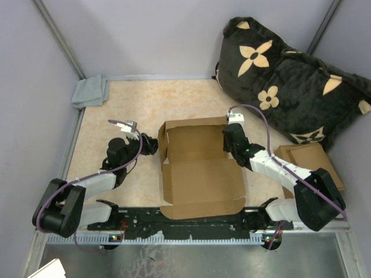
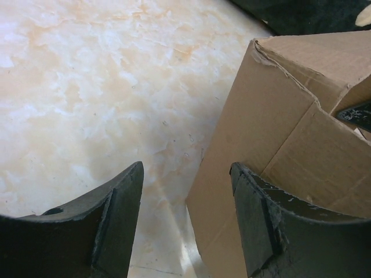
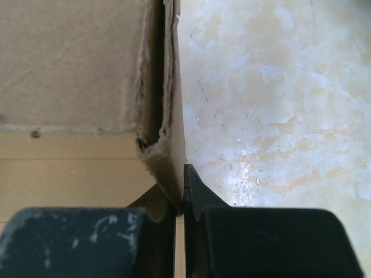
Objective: Fold the paper box
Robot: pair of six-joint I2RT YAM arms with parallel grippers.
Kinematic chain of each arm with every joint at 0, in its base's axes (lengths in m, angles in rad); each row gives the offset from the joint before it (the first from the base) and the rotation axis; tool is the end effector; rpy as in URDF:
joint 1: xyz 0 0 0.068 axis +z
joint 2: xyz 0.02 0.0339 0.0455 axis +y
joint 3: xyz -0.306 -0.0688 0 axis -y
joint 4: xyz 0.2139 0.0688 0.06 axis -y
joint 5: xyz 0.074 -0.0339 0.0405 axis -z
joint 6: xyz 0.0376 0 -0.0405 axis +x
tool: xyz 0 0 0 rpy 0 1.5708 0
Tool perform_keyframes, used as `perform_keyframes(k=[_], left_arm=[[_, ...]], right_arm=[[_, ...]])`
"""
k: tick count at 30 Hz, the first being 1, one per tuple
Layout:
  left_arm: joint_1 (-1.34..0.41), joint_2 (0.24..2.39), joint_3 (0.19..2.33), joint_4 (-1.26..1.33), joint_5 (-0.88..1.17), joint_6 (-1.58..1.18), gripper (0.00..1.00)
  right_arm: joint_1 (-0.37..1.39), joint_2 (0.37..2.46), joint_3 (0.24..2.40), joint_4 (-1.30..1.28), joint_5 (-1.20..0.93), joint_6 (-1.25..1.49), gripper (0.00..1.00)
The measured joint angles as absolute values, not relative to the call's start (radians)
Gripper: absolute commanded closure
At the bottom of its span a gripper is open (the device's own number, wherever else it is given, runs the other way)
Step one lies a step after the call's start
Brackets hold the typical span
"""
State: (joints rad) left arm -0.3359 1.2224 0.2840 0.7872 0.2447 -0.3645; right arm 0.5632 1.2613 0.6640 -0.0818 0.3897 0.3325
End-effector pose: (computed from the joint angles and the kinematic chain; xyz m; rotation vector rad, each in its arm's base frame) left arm 0.1854 -0.0744 0.2474 0.1610 1.7653 -0.7232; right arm 0.1954 0.1065 0.2659 -0.0467 2.1910 0.0634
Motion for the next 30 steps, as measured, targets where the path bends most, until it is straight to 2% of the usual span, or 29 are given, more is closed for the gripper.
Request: perform_keyframes(k=[19,30], left_arm=[[-0.336,1.272,0.330,0.831,0.175,-0.335,0.30],[-0.336,1.420,0.438,0.810,0.156,-0.331,0.30]], right_arm=[[0.440,1.465,0.914,-0.232,0.256,0.328,1.00],[0.389,1.605,1.085,-0.323,0.151,0.287,1.00]])
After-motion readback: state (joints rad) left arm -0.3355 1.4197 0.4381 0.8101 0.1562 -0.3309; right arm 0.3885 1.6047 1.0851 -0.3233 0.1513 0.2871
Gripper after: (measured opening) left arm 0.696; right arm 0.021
